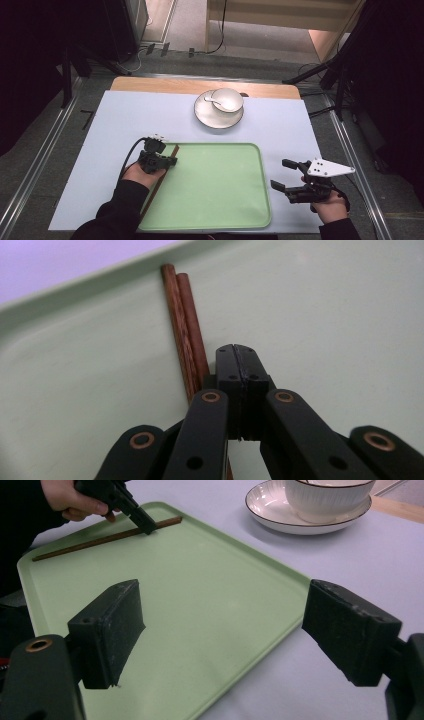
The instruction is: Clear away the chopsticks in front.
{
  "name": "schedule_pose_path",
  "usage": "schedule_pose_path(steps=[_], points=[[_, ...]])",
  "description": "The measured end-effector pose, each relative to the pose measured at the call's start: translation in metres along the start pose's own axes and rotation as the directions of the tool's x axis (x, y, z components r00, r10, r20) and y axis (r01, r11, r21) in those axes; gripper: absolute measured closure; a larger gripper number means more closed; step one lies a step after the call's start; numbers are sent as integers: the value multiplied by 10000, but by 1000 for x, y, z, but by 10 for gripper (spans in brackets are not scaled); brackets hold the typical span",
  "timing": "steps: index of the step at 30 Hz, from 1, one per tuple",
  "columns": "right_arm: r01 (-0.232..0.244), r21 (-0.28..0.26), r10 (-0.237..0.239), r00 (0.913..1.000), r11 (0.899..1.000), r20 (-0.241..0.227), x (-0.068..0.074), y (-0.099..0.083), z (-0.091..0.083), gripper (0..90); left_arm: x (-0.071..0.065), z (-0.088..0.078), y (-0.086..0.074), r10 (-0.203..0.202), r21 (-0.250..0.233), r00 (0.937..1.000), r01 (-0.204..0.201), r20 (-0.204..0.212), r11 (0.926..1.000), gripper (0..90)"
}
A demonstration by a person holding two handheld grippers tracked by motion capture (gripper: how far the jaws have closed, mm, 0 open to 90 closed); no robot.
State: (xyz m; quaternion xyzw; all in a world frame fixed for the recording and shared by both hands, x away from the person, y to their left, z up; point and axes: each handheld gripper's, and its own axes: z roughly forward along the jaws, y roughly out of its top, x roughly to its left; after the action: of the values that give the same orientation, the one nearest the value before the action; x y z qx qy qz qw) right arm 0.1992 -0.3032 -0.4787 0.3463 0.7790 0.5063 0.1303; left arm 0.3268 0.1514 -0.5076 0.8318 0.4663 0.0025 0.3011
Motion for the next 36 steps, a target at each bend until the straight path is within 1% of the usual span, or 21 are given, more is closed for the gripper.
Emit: schedule_pose_path(steps=[2, 4, 6, 9, 11, 14, 16, 18, 19, 20, 21, 22, 23, 24, 26, 27, 29, 33, 34, 36], points=[[16, 7, -16, 10000, 10000, 0, 0, 0, 0, 171, 5, -4, -2, -18, 16, 10000, 19, -77, 10000, 900], [9, 9, -9, 10000, 10000, 4, 0, 0, 0, 171, 9, -7, -4, -32, -13, 9997, 32, -257, 10000, 900], [14, 2, -14, 10000, 10000, -1, 0, 0, 1, 171, 14, -9, -5, -193, -51, 9998, 193, -103, 9998, 900], [14, -6, -14, 10000, 10000, -16, 0, 0, 1, 172, 16, -9, -6, -251, -123, 9996, 252, 92, 9996, 897], [-16, -12, 15, 10000, 10000, -22, 0, 0, 1, 171, 16, -10, -6, -133, -110, 9997, 135, 191, 9998, 868], [-51, -39, 51, 10000, 10000, 16, -1, -1, 0, 172, 17, -13, -6, -111, -153, 9990, 118, 433, 9998, 801], [-51, -41, 51, 10000, 10000, 9, -1, -1, 0, 172, 18, -18, -5, -55, -238, 9986, 68, 517, 9997, 762], [-55, -41, 55, 10000, 10000, -11, -1, 0, 0, 172, 20, -23, -4, -67, -300, 9974, 88, 721, 9995, 696], [-61, -28, 61, 10000, 10000, -20, -1, 0, 0, 172, 21, -26, -4, -2, -360, 9973, 28, 732, 9993, 676], [-62, -12, 62, 10000, 10000, -35, -1, 0, 1, 172, 22, -30, -4, 46, -400, 9965, -13, 834, 9992, 649], [-58, -30, 58, 10000, 10000, -63, -1, -1, 1, 172, 22, -34, -4, 128, -457, 9968, -92, 790, 9989, 610], [-58, -18, 58, 10000, 10000, -69, -1, -1, 1, 172, 22, -38, -5, 224, -572, 9965, -178, 810, 9982, 597], [-63, -16, 63, 9999, 10000, -86, -1, -1, 1, 172, 23, -42, -6, 285, -716, 9951, -218, 942, 9972, 574], [-91, 5, 91, 9999, 10000, -102, -1, -1, 1, 172, 23, -46, -7, 325, -837, 9948, -244, 966, 9962, 541], [-81, 34, 82, 9999, 10000, -128, -1, -1, 1, 172, 25, -52, -10, 503, -887, 9939, -416, 986, 9952, 501], [-99, 40, 100, 9999, 9999, -126, -1, -1, 1, 171, 25, -55, -12, 617, -938, 9938, -530, 921, 9942, 496], [-101, 27, 101, 9999, 9999, -135, -1, -1, 1, 172, 25, -60, -15, 668, -957, 9935, -580, 920, 9937, 470], [-67, 69, 68, 9999, 10000, -155, -1, -1, 1, 172, 23, -72, -22, 1076, -1221, 9897, -958, 941, 9879, 439], [-86, 62, 87, 9998, 9999, -171, -1, -1, 1, 172, 22, -75, -23, 1204, -1296, 9894, -1093, 808, 9855, 428], [-113, 32, 113, 9998, 9999, -176, -1, -1, 1, 171, 22, -82, -27, 1338, -1463, 9888, -1231, 662, 9816, 415]])
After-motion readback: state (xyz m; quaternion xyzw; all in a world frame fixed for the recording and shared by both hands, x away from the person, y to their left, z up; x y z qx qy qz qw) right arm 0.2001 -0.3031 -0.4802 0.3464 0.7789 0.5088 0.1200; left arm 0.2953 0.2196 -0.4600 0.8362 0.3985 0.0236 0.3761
